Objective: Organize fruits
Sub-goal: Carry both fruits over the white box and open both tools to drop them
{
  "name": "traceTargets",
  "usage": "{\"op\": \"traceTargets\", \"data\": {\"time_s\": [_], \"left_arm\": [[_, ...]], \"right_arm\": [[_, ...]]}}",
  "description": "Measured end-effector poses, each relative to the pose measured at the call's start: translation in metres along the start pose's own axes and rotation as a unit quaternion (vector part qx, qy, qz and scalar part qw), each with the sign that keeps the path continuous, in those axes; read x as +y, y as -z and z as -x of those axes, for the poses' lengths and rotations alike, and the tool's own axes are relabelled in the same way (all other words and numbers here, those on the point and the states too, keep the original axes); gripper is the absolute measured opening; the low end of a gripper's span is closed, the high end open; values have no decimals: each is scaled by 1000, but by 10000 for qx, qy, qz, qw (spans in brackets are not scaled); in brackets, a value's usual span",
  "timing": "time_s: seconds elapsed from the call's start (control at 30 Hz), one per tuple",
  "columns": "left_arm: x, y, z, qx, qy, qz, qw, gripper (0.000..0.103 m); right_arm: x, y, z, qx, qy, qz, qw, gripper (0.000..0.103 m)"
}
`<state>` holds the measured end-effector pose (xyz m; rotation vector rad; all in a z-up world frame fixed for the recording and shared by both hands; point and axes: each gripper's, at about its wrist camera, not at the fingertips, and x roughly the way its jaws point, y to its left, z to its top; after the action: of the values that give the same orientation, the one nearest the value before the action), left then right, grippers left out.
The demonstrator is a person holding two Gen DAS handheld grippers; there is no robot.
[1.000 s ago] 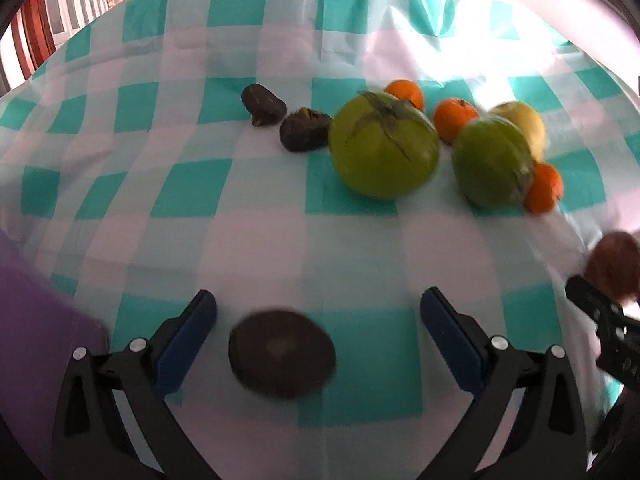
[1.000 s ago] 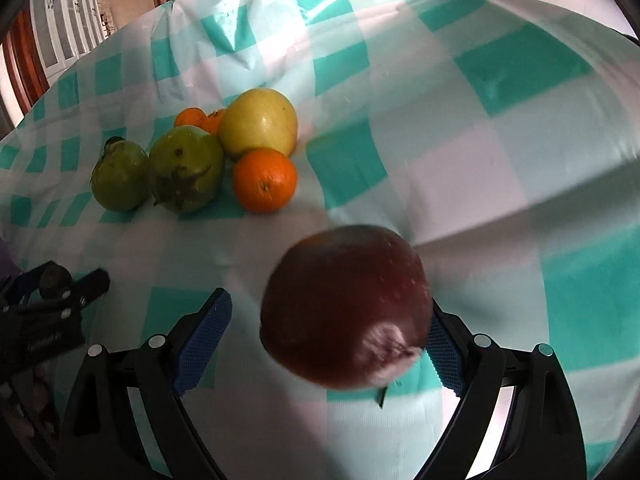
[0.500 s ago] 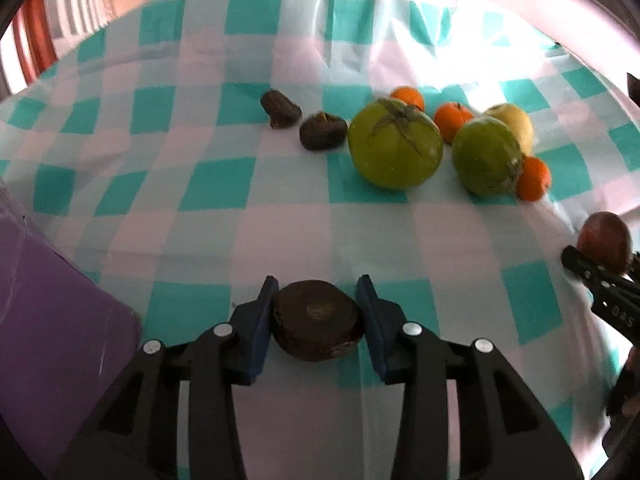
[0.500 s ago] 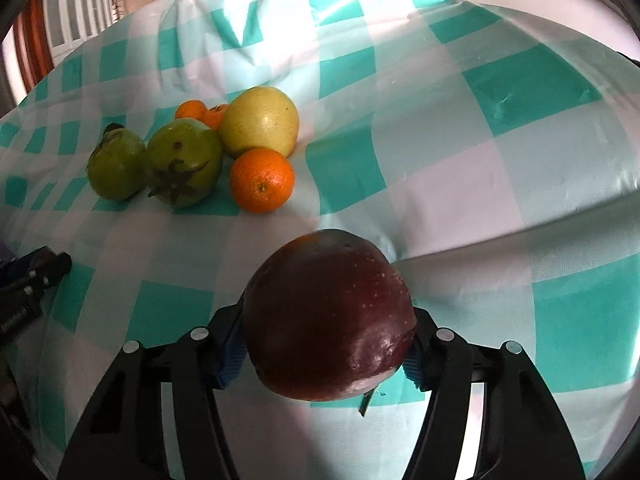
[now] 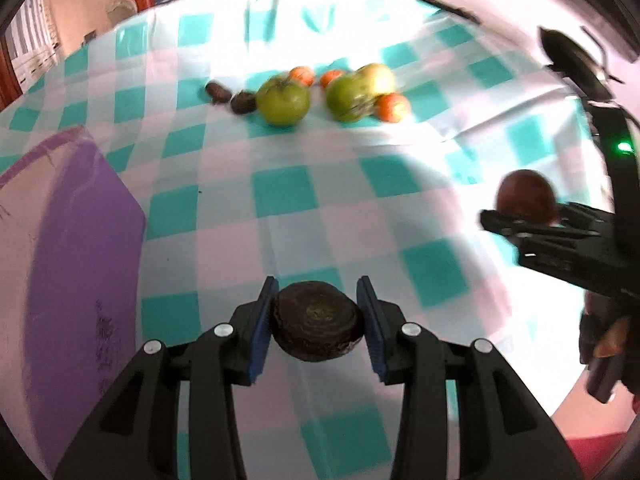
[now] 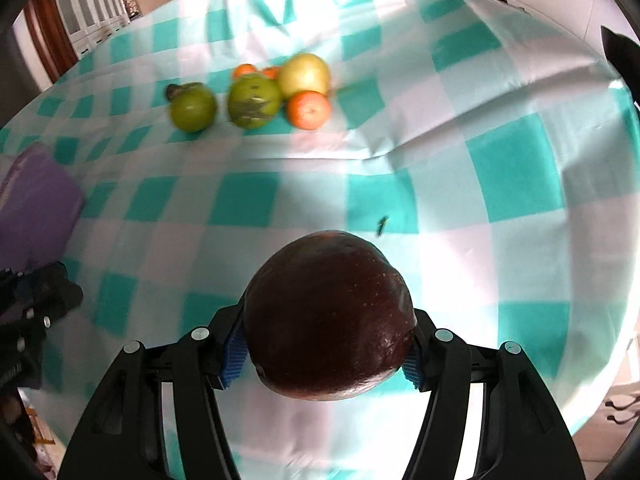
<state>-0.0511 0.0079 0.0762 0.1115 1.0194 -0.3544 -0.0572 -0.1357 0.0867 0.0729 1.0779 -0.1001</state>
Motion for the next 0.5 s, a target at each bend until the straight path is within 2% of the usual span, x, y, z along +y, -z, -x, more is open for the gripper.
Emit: {"op": "traceTargets", "data": {"time_s": [0.13, 0.23, 0.33, 0.5], "left_arm": [[10, 1, 54, -446, 135, 33, 9989, 41], [31, 0, 100, -889, 84, 225, 9958, 41], [60, 8, 140, -1207, -140, 458, 9915, 41], [110, 33, 177, -1312, -527, 896, 9859, 41]], "right_arm": [[30, 7, 39, -200, -338, 65, 9992, 61], [59, 2, 60, -378, -527, 260, 9976, 61], [89, -5, 83, -601, -754, 488, 9941, 61], [152, -20, 108, -794, -1281, 972, 9838, 61]]}}
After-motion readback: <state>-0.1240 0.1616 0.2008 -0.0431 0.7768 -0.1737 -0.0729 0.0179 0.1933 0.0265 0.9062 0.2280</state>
